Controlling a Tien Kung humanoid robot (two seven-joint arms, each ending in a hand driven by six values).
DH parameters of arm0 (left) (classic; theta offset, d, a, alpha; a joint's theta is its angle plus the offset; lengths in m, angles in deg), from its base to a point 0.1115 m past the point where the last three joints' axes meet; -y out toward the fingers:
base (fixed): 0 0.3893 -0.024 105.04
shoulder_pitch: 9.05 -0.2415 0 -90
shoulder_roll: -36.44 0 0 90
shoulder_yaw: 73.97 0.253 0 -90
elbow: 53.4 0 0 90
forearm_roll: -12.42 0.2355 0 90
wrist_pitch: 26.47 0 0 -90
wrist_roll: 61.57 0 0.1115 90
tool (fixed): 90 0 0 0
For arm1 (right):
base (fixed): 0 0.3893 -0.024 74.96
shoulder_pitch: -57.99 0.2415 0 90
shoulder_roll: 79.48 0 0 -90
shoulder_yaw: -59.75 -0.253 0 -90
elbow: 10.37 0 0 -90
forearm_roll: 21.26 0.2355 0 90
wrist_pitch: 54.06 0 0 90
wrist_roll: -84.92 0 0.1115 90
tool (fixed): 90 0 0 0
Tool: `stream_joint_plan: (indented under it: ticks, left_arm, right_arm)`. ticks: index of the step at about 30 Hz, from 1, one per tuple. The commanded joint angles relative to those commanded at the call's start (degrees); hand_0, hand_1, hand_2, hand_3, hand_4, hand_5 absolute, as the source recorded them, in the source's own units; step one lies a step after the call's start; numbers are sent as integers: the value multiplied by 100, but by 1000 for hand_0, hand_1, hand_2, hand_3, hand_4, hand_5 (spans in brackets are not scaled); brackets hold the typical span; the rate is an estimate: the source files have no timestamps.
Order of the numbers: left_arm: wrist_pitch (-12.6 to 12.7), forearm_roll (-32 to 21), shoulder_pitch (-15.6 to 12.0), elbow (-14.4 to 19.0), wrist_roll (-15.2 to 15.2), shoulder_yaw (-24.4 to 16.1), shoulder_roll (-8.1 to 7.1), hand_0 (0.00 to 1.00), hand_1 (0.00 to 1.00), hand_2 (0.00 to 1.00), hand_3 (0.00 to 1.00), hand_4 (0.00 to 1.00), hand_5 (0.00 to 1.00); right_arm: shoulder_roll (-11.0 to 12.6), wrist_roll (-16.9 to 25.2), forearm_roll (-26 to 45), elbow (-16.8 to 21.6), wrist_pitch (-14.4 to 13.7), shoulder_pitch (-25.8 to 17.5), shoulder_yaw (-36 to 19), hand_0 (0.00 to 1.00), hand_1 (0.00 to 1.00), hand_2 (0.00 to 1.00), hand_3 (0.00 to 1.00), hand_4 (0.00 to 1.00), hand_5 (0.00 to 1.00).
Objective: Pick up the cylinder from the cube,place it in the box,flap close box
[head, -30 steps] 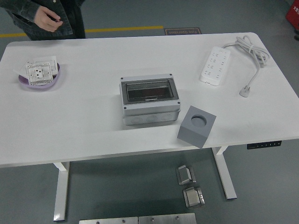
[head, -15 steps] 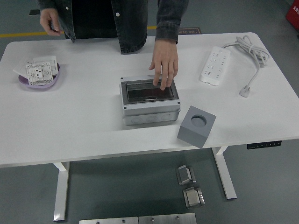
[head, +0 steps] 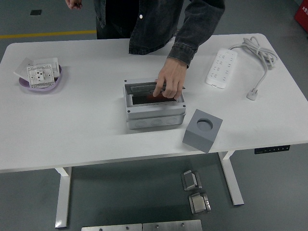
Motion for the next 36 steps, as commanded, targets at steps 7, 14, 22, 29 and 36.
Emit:
stream_joint_plan:
  ticks: [7, 14, 22, 29, 36]
  left_arm:
    - [-1, -43, 7, -1, -16, 42, 18, 661, 651, 539, 577, 556, 245]
    - [-7, -44, 5, -2, -17, 43, 28, 661, 648, 540, 577, 551, 240]
    - [-10, -60, 22, -7, -28, 48, 22, 661, 648, 540, 577, 551, 240]
    - [-12, -64, 30, -11, -34, 55, 18, 661, 648, 539, 577, 551, 239]
    - [-13, -68, 36, -10, -35, 62, 17, 661, 648, 539, 577, 550, 239]
  right_arm:
    - [-53, 54, 77, -25, -5, 0, 219, 789, 767, 792, 770, 699, 387]
    - [-113, 81, 139, -46, -1, 7, 461, 789, 764, 791, 769, 698, 384]
    - [-66, 77, 180, -47, -1, 10, 558, 787, 765, 791, 769, 697, 383]
    - [-55, 75, 189, -50, -3, 11, 583, 788, 765, 791, 769, 698, 385]
    - [-34, 60, 155, -45, -15, 20, 551, 787, 764, 791, 769, 697, 384]
